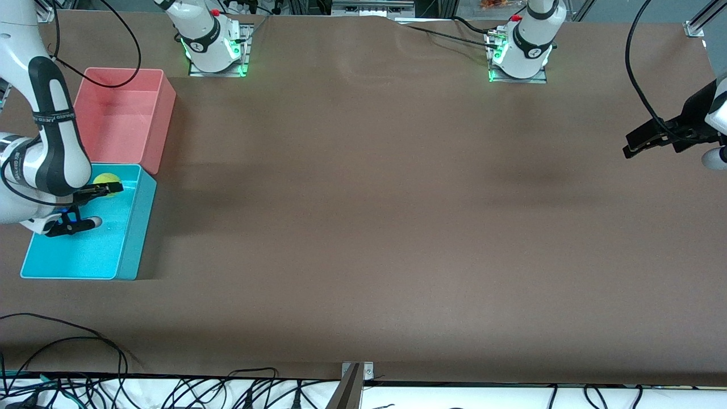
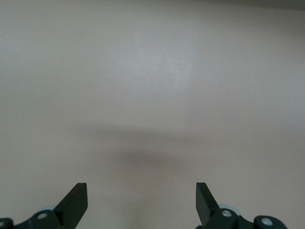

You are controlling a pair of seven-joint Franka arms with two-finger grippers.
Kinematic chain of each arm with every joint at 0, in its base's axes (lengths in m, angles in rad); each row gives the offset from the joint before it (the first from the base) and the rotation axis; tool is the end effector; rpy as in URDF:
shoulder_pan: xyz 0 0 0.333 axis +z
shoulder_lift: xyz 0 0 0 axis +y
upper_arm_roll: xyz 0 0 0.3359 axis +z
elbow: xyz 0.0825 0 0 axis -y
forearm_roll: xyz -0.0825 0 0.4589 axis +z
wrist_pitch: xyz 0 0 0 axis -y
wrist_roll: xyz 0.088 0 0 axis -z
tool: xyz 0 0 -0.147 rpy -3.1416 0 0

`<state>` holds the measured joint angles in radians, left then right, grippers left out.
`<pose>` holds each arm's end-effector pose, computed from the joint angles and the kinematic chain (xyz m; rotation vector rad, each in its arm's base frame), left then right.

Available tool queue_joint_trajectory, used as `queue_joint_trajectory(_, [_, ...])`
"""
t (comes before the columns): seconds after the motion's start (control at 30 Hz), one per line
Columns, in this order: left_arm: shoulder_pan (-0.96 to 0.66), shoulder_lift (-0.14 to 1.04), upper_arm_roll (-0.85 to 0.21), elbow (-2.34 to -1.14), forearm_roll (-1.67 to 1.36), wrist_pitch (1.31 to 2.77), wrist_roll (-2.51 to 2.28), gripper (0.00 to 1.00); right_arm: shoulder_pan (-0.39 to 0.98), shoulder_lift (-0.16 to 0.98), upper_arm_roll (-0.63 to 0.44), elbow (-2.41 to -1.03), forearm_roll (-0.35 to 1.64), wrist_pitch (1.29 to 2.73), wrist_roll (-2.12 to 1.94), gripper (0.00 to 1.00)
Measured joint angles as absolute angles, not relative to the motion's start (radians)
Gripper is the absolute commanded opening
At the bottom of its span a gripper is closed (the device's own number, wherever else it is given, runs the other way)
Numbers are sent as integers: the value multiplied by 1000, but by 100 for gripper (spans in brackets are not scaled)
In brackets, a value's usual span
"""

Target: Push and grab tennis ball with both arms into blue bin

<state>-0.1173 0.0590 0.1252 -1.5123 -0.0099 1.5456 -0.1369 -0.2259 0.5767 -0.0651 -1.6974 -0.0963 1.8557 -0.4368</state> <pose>0.6452 0.0015 0.5968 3.1322 0.2268 -0.0398 0.6457 -0.2038 0.1672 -3.0206 -0.2962 0.6686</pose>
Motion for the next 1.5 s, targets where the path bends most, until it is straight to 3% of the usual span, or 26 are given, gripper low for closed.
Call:
queue_joint_trajectory(0.1, [-117, 59, 125, -1513, -10, 1546, -137, 100, -226, 582, -65, -1702, -83, 1856, -437, 44])
queue_joint_trajectory(0.13, [-117, 59, 125, -1513, -10, 1546, -137, 100, -226, 584, -65, -1704, -81, 1856, -437, 57])
queue_joint_trajectory(0.2, [-117, 59, 125, -1513, -10, 1546, -136, 100, -227, 588, -65, -1706, -81, 1857, -437, 100])
queue_joint_trajectory(0.9, [-118, 59, 125, -1513, -10, 1546, -136, 100, -234, 565, -60, -1665, -75, 1841, -437, 100])
queue_joint_trajectory(1.5, [-118, 59, 125, -1514, -10, 1546, -135, 100, -224, 322, 25, -1502, -74, 1615, -423, 100])
